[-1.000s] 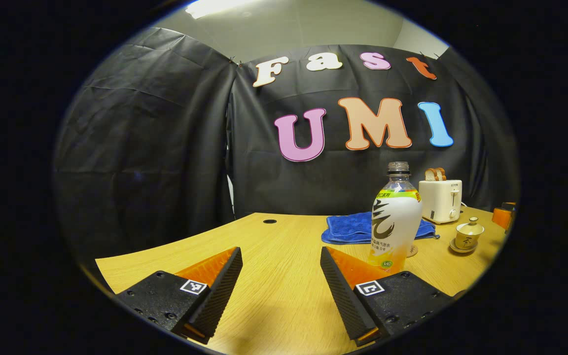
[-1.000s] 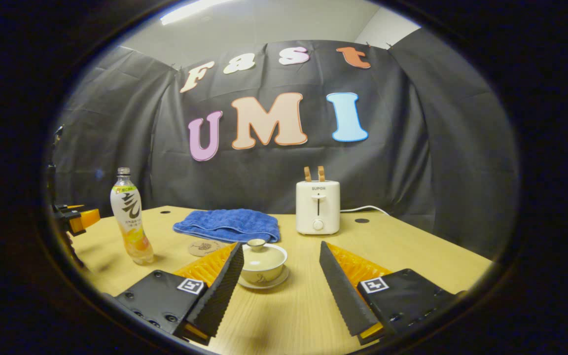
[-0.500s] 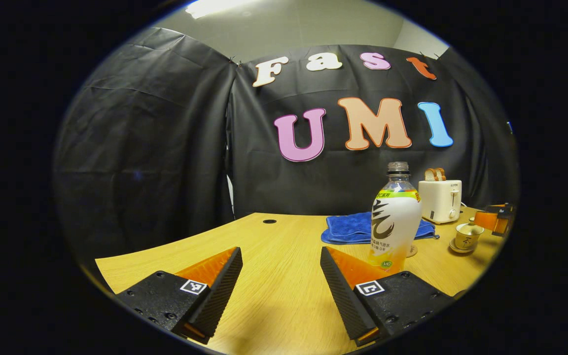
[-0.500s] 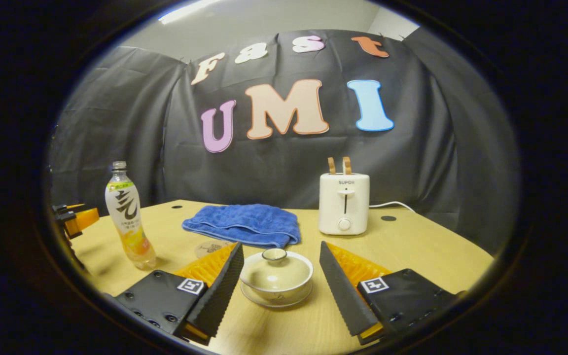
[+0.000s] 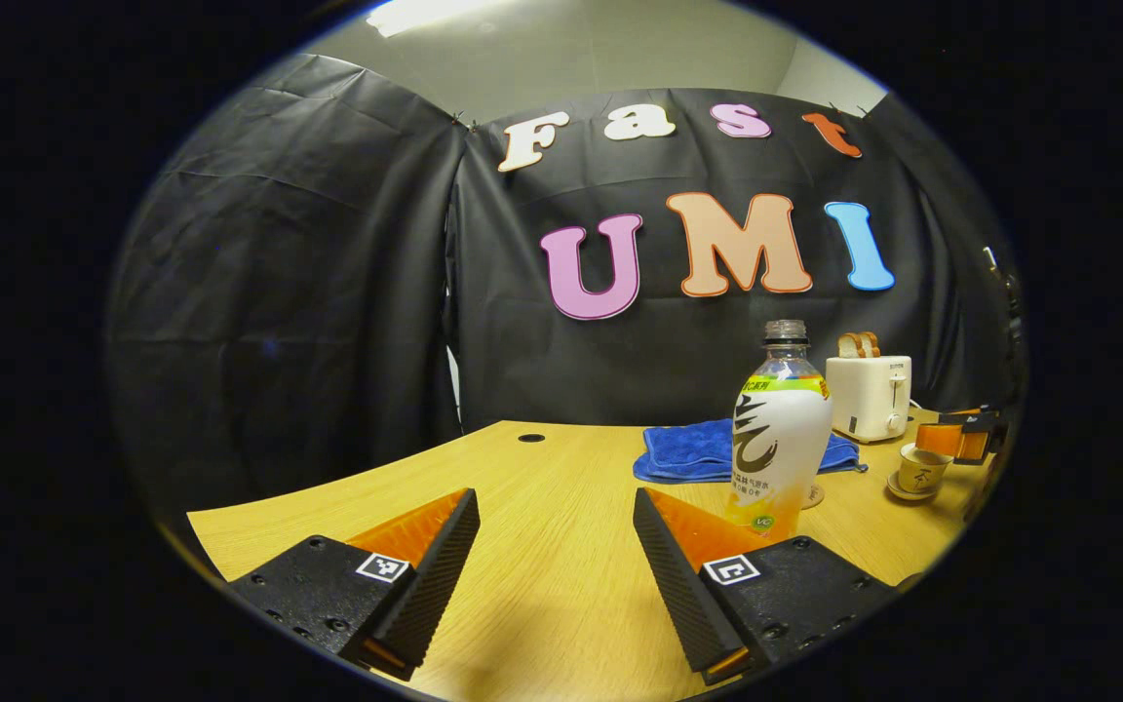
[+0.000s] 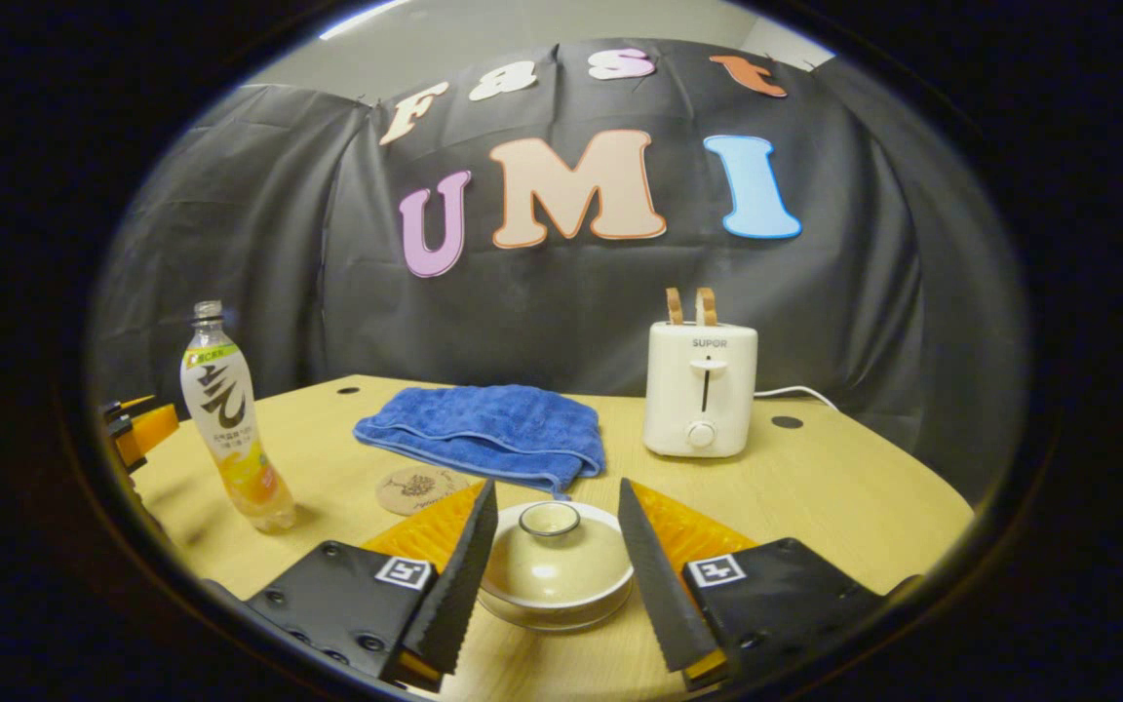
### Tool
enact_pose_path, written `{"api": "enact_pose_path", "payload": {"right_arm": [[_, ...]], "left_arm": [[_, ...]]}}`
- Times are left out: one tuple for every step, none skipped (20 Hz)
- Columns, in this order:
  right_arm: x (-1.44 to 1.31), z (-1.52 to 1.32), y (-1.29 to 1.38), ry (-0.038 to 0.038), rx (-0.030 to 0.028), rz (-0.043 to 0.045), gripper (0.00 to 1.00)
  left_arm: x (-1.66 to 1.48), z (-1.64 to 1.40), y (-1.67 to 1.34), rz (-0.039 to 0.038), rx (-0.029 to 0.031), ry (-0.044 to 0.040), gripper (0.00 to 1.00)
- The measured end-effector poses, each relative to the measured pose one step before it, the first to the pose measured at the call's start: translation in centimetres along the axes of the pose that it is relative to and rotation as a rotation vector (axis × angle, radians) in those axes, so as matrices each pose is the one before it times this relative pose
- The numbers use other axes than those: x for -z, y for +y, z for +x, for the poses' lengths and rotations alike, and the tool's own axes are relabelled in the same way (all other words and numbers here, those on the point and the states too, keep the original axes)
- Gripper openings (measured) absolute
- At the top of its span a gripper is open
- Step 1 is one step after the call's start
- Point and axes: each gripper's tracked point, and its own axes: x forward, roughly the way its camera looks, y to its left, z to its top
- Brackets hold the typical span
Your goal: Open the teacup lid with one hand, grasp the water bottle and pour water into the teacup with the other hand; after pouring, place the water bottle on the coaster and then close the teacup lid.
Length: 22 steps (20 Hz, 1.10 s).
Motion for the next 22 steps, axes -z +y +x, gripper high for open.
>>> {"api": "enact_pose_path", "payload": {"right_arm": [[0.028,-0.03,-0.056,0.00288,0.0001,-0.0009,0.7],[-0.028,-0.018,0.1,0.00347,-0.00474,-0.00003,0.61],[0.132,0.113,0.072,0.00525,-0.00281,-0.00044,0.51],[0.102,0.094,0.031,0.00695,-0.00048,0.00039,0.47],[0.069,-0.082,-0.025,0.0032,-0.00229,-0.00094,0.47],[-0.272,-0.117,0.231,-0.00571,-0.0126,-0.00184,0.48],[0.949,2.33,0.245,-0.00413,0.00276,-0.00126,0.4],[-0.512,-1.041,0.083,-0.0033,-0.00503,-0.00414,0.33],[-0.39,-1.059,-0.025,-0.00122,-0.00534,-0.00316,0.33],[-0.13,-0.14,0.038,-0.00585,-0.00241,0.00009,0.33],[-0.271,-0.217,0.009,-0.01361,-0.00283,0.00288,0.34],[-0.356,-0.204,-0.082,-0.01922,-0.00161,0.00734,0.34],[-0.221,-0.219,-0.065,-0.01853,0.00202,0.00941,0.34],[-0.266,-0.157,-0.162,-0.01868,0.00313,0.0096,0.34],[-0.238,-0.156,-0.055,-0.01883,0.00136,0.00265,0.34],[-0.236,-0.223,0.11,-0.01677,-0.00047,-0.00649,0.33],[-0.187,-0.142,0.054,-0.01108,0.00171,-0.00378,0.34],[-0.045,-0.14,-0.271,-0.00337,0.00989,0.00325,0.34],[-0.009,-0.122,-0.399,-0.00599,0.01224,0.00749,0.33],[-0.113,-0.15,-0.246,-0.00583,0.00663,-0.00084,0.32],[-0.192,-0.375,-0.114,-0.00814,0.00284,-0.0025,0.32],[-0.24,-0.26,0.011,-0.01053,0.00013,0.00029,0.35]], "left_arm": [[-0.001,-0.039,-0.023,0.0001,0.00003,0.00021,0.93],[0.02,0.005,0.004,-0.00055,0.00024,-0.00044,0.93],[-0.051,-0.046,-0.027,-0.00028,0.00011,-0.00027,0.93],[-0.027,-0.024,0.02,-0.00006,-0.00031,0.00007,0.93],[0.048,0.003,0.022,0.00011,-0.00024,0.00011,0.9],[-0.041,-0.028,0.006,0.00002,-0.00005,-0.00018,0.9],[0.032,0.067,-0.021,0.00007,0.00031,0.00001,0.9],[0.018,-0.018,-0.018,0.0002,0.00068,0.00025,0.93],[-0.001,0.001,-0.028,-0.00013,0.00057,-0.00005,0.93],[-0.015,-0.012,0.037,0.00026,0.00024,-0.00028,0.93],[-0.024,-0.012,0.026,-0.00034,0.00006,-0.00024,0.93],[0.047,0.019,-0.013,-0.00006,0.00061,-0.00009,0.93],[-0.024,0.0,-0.081,-0.0004,0.00182,-0.00024,0.94],[0.0,-0.007,-0.049,-0.00057,0.00363,-0.00082,0.94],[0.0,0.031,-0.142,-0.00047,0.00717,-0.00009,0.9],[0.026,0.001,-0.2,-0.00043,0.01118,0.00005,0.93],[-0.052,0.009,-0.314,-0.0012,0.01761,-0.00129,0.93],[-0.017,-0.028,-0.529,-0.00192,0.0239,-0.00368,0.93],[-0.007,-0.046,-0.537,-0.00018,0.02804,0.00098,0.93],[0.105,-0.044,-0.566,-0.00088,0.03112,0.00088,0.93],[-0.018,-0.023,-0.589,-0.00105,0.03136,-0.00071,0.93],[0.047,-0.087,-0.614,-0.00139,0.03315,-0.00017,0.93]]}}
